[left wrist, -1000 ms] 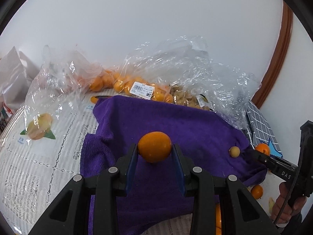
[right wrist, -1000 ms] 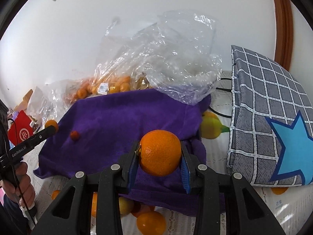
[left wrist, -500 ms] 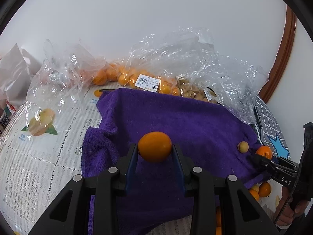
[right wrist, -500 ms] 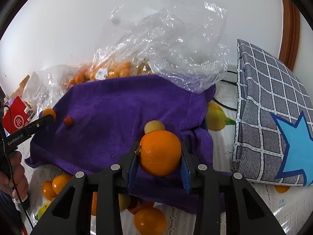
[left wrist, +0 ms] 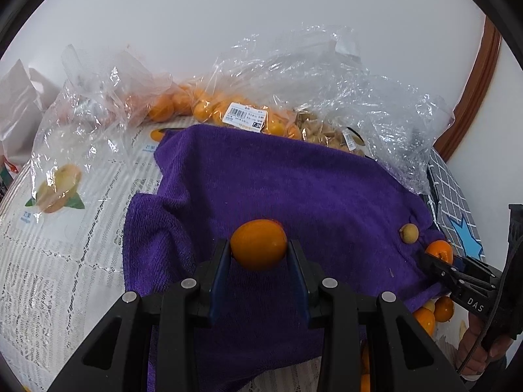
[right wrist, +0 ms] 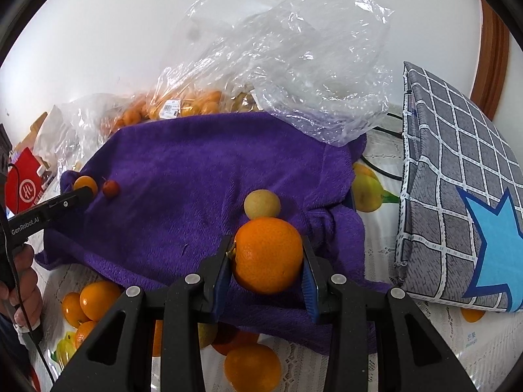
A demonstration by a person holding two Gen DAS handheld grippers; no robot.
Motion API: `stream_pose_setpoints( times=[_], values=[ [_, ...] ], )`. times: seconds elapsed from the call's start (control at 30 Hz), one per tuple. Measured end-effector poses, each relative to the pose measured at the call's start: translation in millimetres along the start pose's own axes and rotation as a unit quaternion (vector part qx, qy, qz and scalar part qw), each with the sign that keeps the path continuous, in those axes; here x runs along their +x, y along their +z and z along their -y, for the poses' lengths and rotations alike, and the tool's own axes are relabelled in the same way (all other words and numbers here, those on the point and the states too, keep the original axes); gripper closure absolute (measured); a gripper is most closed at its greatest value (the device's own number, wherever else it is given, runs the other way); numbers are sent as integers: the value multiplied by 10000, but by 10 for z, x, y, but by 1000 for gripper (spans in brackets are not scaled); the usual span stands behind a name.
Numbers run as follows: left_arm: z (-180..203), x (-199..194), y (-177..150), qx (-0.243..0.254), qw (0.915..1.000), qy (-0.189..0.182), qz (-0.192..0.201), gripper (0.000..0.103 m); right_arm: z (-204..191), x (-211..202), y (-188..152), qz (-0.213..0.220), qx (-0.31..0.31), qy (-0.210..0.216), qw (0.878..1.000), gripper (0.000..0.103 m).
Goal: Organize fruits
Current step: 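Lift both oranges and carry them over the purple towel, then open the right gripper to drop its orange on the towel while the left releases its orange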
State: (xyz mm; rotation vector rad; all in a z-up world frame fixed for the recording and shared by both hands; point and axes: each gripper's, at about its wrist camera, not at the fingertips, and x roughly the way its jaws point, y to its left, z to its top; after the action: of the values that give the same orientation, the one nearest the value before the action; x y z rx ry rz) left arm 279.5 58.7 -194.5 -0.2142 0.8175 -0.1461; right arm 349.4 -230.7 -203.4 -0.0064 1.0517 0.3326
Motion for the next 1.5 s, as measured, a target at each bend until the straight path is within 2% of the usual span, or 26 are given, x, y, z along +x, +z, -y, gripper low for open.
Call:
stream_pose_setpoints(
  times=[0.2,0.3,0.4,0.5,0.6,0.9,1.1,1.27,1.4,1.5],
  values=[
    [8,-1,0,32,10000,14,-18,69,-26,-1,-7,-35,-60,-23,10000,62],
    [9,-1,1,30,10000,14,-19,69,-24,-28,-7,11,-67,19,10000,51],
    [10,-2,0,26,10000,9,-16,69,-50,-65,-10,78,-132,-14,9999,44],
    [15,3,6,36,10000,-27,-11,69,-84,-105,-8,149,-202,-56,9997,41],
    [8,-18,1,19,9999,-154,37,64,-100,-159,-6,243,-216,-118,9994,39],
    [-108,-118,12,-255,9987,-352,262,57,-19,-383,8,656,6,-376,9971,39],
    [-34,-213,-12,-66,9981,-516,335,55,100,-592,-56,811,251,-532,9950,39],
    [-7,-339,-92,-26,9973,-602,421,55,192,-675,-304,512,548,18,9972,39],
    [-12,-455,-187,-84,9966,-698,421,55,104,-634,-478,233,340,128,9991,53],
    [17,-568,-281,-22,9965,-689,475,55,44,-610,-544,109,244,285,9992,56]
  ],
)
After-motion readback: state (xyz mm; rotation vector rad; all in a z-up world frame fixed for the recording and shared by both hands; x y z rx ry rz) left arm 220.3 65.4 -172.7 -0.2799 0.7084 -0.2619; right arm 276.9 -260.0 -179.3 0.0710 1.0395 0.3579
